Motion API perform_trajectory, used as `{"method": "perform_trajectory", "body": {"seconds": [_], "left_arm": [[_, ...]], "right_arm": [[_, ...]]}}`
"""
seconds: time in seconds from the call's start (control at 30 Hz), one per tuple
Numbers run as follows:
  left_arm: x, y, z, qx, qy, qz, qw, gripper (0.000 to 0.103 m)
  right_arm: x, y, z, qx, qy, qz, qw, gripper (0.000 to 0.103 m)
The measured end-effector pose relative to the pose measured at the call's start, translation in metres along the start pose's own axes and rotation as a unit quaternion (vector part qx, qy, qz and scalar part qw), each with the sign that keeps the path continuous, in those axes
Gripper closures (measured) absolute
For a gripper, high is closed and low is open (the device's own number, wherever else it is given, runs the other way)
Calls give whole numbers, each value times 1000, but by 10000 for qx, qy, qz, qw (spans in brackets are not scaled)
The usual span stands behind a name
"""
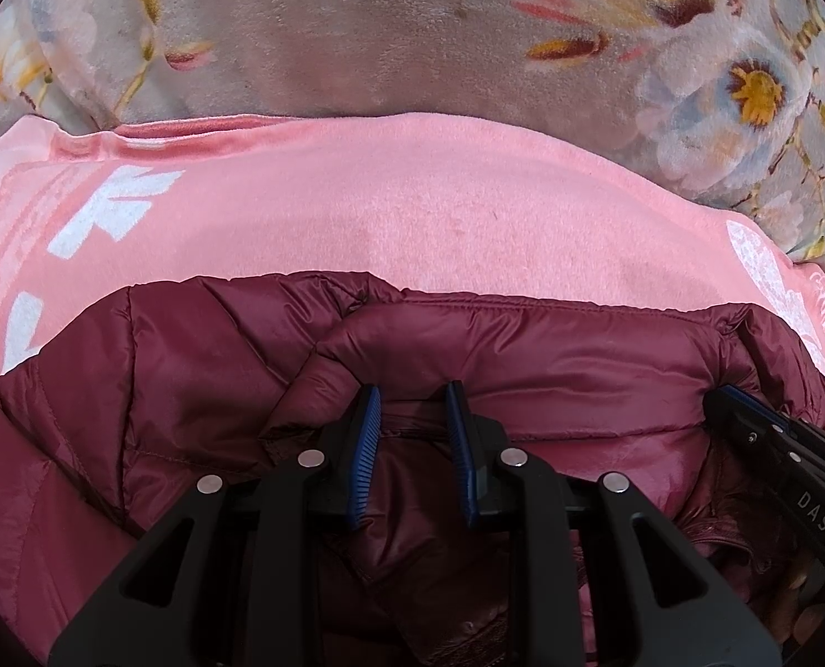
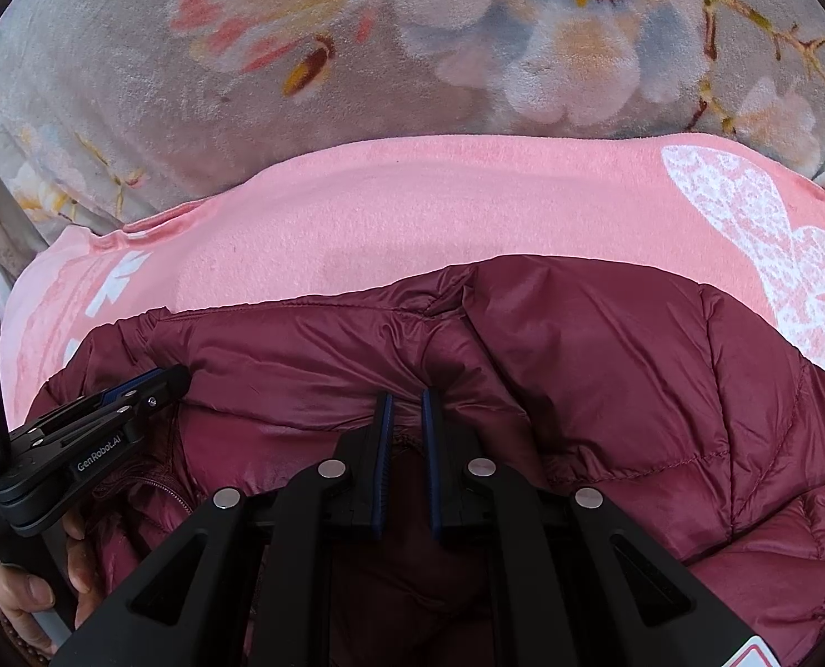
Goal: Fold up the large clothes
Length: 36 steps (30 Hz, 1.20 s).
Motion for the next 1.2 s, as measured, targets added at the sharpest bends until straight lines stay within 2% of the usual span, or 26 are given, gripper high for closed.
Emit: {"method": "perform_trajectory", "body": {"seconds": [0.3,0.5,0.6,0.7,0.77,0.83,0.87,0.93,1.0,1.07,1.13,1.2], "left_arm": [[1,-1,0,31,8,-42,10000,80],[1,-6,-3,324,24,-255,9991,79],[1,-7,-2,404,35,-309,9987,79],[-7,-2,12,529,146,-304,9980,71],[-20,4,37,448,306,-170,9984,53],[-40,15,77,157,196,-82,9997,39],[-53,24,100,151,122,-93,9998,36],[-82,42,137,142,114,-152,9997,33],[-115,64,171,195,226,-87,9995,33],[-155,91,208,104,358,136,9992,30],[-193,117,240,45,466,539,9974,23],[-233,140,267,-71,598,966,9935,23]], "right_arm": [[0,0,0,19,12,-34,10000,97],[0,1,0,-34,6,-16,10000,97],[2,-4,-2,147,22,-223,9996,98],[0,-6,6,150,91,-264,9995,98],[-11,-4,43,-165,128,-206,9996,83],[-28,-4,95,-117,-95,-90,9998,69],[-44,-5,128,-40,-200,47,9998,64],[-78,-15,181,-85,-374,189,9991,42],[-124,-34,236,-141,-406,261,9987,35],[-161,-54,273,-246,-288,183,9991,33],[-204,-80,311,-333,-163,-185,9991,30],[-239,-103,335,-334,-40,-640,9974,30]]}}
Point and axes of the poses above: each gripper's, at about its wrist camera, not at the fingertips, and z roughly against the way its jaws point, y to its left, x to its top, the point moved 5 cm from there along -z, roughly the way its jaws point, and after that the axes turned 1 degree about -z, right-handed, at the moved point
